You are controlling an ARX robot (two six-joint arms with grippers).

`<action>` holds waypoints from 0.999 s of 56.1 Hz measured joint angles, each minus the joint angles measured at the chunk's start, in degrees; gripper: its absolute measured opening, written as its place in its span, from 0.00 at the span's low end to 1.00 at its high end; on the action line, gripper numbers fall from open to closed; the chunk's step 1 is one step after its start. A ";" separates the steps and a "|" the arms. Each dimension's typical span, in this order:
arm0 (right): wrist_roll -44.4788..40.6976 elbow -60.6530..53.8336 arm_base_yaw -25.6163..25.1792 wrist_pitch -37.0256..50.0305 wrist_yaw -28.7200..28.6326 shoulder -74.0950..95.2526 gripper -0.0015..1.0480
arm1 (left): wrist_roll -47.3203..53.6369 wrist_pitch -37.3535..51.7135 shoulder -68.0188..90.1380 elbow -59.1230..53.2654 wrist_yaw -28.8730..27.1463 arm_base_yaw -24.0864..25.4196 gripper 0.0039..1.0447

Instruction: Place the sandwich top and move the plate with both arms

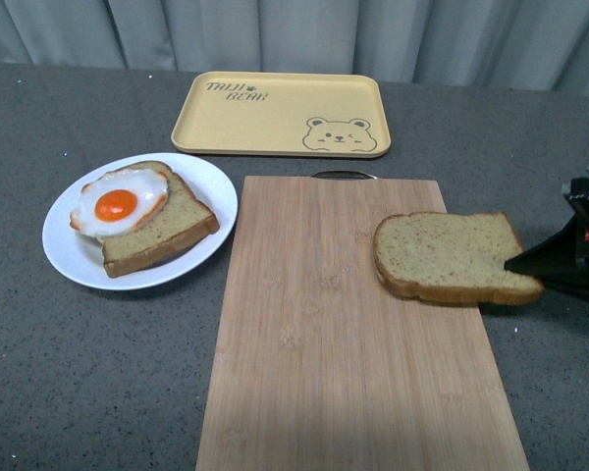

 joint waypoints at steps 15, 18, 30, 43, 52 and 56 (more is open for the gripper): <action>5.01 0.13 4.39 7.26 -10.56 -10.38 0.02 | 0.00 0.00 0.00 0.00 0.02 0.00 0.94; 6.54 1.55 7.30 8.94 -10.40 -9.33 0.02 | 0.00 0.00 0.00 0.00 0.02 0.00 0.94; 15.17 13.38 19.61 12.92 -7.48 0.61 0.02 | 0.00 0.00 0.00 0.00 0.00 0.00 0.94; 20.83 28.87 28.65 10.73 -5.75 12.85 0.02 | 0.00 0.00 0.00 0.00 0.00 0.00 0.94; 21.81 36.85 32.41 6.51 -4.61 18.38 0.02 | 0.00 0.00 0.00 0.00 0.00 0.00 0.94; 21.97 39.32 33.31 5.18 -3.96 20.15 0.02 | 0.00 0.00 0.00 0.00 0.00 0.00 0.94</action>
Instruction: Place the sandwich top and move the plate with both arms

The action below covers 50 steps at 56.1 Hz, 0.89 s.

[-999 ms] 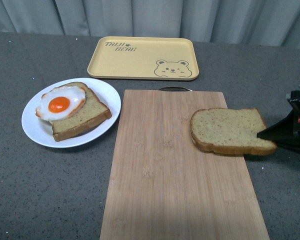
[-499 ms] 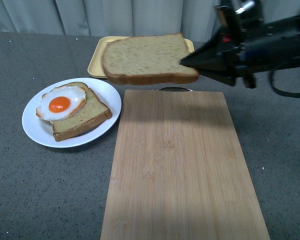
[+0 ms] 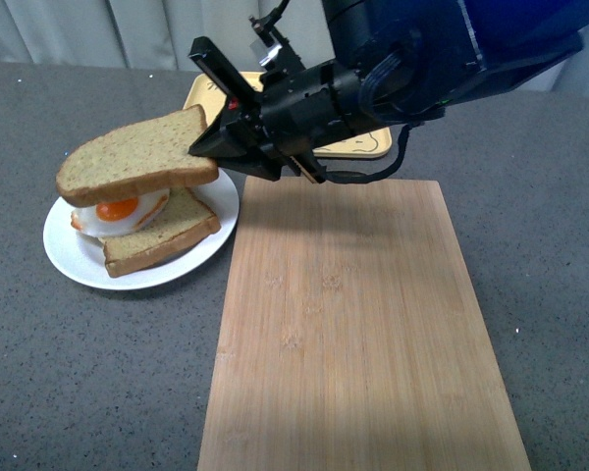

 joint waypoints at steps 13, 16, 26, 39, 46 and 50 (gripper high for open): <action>-2.62 4.37 1.27 -6.43 2.71 3.30 0.02 | 0.00 0.00 0.00 0.00 0.02 0.00 0.94; -3.15 4.52 1.29 -6.54 2.97 3.61 0.02 | 0.00 0.00 0.00 0.00 0.02 0.00 0.94; -4.94 4.59 1.20 -8.39 4.26 3.76 0.25 | 0.00 0.00 0.00 0.00 0.00 0.00 0.94; -9.44 -6.58 -1.31 -4.90 10.36 -4.61 0.66 | 0.00 0.00 0.00 0.00 0.00 0.00 0.94; -16.65 -14.10 -2.19 10.54 27.26 -8.74 0.73 | 0.00 0.00 0.00 0.00 0.00 0.00 0.94; -27.58 -26.23 -2.43 36.28 51.47 -10.84 0.59 | 0.02 0.00 0.00 0.00 0.11 0.00 0.94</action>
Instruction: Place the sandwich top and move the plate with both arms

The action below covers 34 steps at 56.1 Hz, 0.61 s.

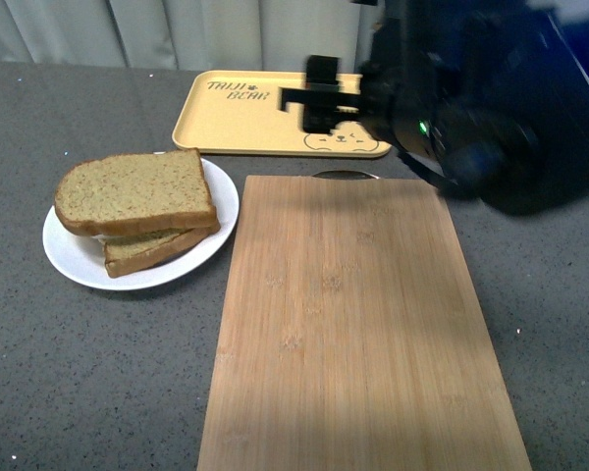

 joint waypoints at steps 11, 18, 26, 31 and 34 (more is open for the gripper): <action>-10.32 -24.48 -5.35 29.77 12.52 -13.81 0.27 | -0.02 0.00 0.00 0.00 -0.11 0.00 0.94; -12.04 -37.09 -9.75 31.74 8.81 -23.50 0.01 | -0.02 0.00 0.00 0.00 -0.07 0.00 0.94; -12.33 -47.34 -13.20 31.19 4.57 -33.79 0.01 | -0.02 0.00 0.00 0.00 -0.11 0.00 0.94; -12.33 -50.34 -14.53 30.03 3.17 -37.83 0.01 | -0.02 0.00 0.00 0.00 -0.11 0.00 0.94; -12.33 -52.17 -15.45 29.03 2.58 -40.30 0.01 | -0.02 0.00 0.00 0.00 -0.09 0.00 0.94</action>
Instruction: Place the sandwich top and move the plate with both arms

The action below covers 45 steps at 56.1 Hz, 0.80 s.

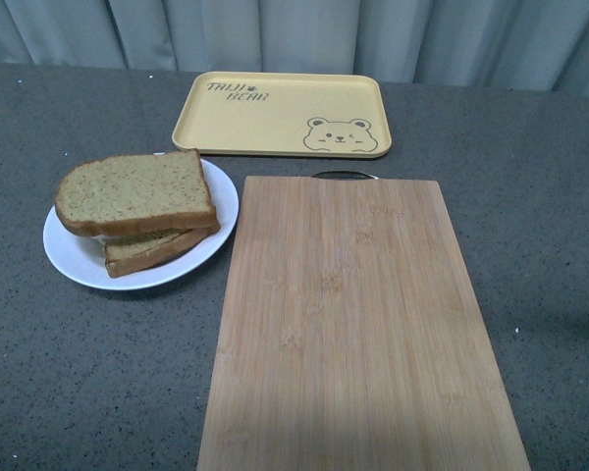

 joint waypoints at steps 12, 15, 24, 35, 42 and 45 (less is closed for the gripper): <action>0.02 -5.60 -2.84 -5.57 -2.73 -11.08 0.01 | 0.00 0.00 0.00 0.00 0.00 0.00 0.94; 0.00 -6.01 -3.45 -11.13 -3.50 -16.00 0.01 | 0.00 0.00 0.00 0.00 0.00 0.00 0.94; 0.02 -8.26 -5.01 -18.10 -4.81 -26.62 0.01 | 0.00 0.00 0.00 0.00 0.00 0.00 0.94; 0.02 -10.58 -9.53 -25.00 -9.11 -35.65 0.01 | 0.00 0.00 0.00 0.00 -0.02 0.00 0.94; 0.02 -11.47 -9.57 -29.40 -9.44 -41.03 0.01 | 0.00 0.00 0.00 0.00 0.00 0.00 0.94; 0.02 -11.85 -9.62 -31.74 -9.40 -43.65 0.01 | 0.00 0.00 0.00 0.00 0.00 0.00 0.94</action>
